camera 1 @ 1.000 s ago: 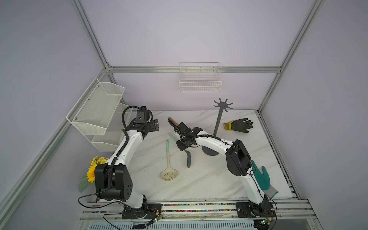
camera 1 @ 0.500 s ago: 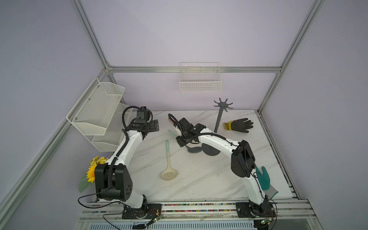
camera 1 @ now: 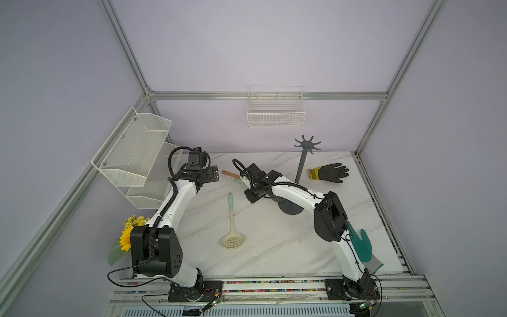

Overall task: Hang the skimmer on the kitchen utensil rack
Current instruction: Pick up the skimmer from the center of the board.

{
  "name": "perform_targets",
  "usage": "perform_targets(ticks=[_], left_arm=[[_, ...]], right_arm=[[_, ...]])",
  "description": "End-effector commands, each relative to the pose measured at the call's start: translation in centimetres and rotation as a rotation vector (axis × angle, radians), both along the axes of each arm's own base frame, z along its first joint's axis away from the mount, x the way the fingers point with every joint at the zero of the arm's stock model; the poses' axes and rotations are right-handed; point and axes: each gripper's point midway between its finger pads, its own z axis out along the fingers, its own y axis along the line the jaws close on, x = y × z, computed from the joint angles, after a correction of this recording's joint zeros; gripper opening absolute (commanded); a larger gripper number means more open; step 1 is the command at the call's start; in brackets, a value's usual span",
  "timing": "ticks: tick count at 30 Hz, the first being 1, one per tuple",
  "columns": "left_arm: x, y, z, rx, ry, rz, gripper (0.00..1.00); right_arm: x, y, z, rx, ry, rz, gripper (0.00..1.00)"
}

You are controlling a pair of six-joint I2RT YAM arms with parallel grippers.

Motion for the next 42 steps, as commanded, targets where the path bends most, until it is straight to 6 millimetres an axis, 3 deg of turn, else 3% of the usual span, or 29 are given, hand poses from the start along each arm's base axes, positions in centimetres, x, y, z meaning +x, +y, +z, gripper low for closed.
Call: perform_targets(ticks=[1, 5, 10, 15, 23, 28, 32, 37, 42], left_arm=[[-0.2, 0.6, 0.5, 0.009, -0.015, 0.027, 1.0], [0.0, 0.6, 0.2, 0.009, -0.008, 0.026, 1.0], [0.2, 0.7, 0.3, 0.012, -0.008, 0.03, 1.0], [0.2, 0.8, 0.4, 0.02, -0.009, 0.037, 1.0], [0.1, 1.0, -0.2, 0.029, 0.004, 0.045, 1.0], [0.0, 1.2, -0.4, 0.035, 0.009, 0.052, 1.0], [-0.1, 1.3, -0.2, 0.038, 0.006, 0.055, 1.0], [-0.1, 1.4, -0.2, 0.04, 0.005, 0.057, 1.0], [-0.1, 1.3, -0.4, 0.038, 0.01, 0.055, 1.0]], right_arm=[[1.9, -0.8, 2.3, -0.002, -0.063, 0.006, 0.41], [4.1, -2.3, 1.9, -0.103, -0.151, -0.016, 0.41], [6.0, -3.6, -0.4, -0.274, -0.239, 0.044, 0.44], [6.4, -3.9, -2.1, -0.354, -0.277, 0.102, 0.46], [6.5, -2.9, -2.4, -0.452, -0.584, 0.23, 0.48], [6.5, -2.9, -3.7, -0.506, -0.644, 0.253, 0.48], [7.0, -2.9, -4.2, -0.552, -0.696, 0.253, 0.42], [6.9, -2.4, -3.4, -0.516, -0.736, 0.248, 0.19], [6.4, -2.1, -2.4, -0.5, -0.757, 0.254, 0.11]])
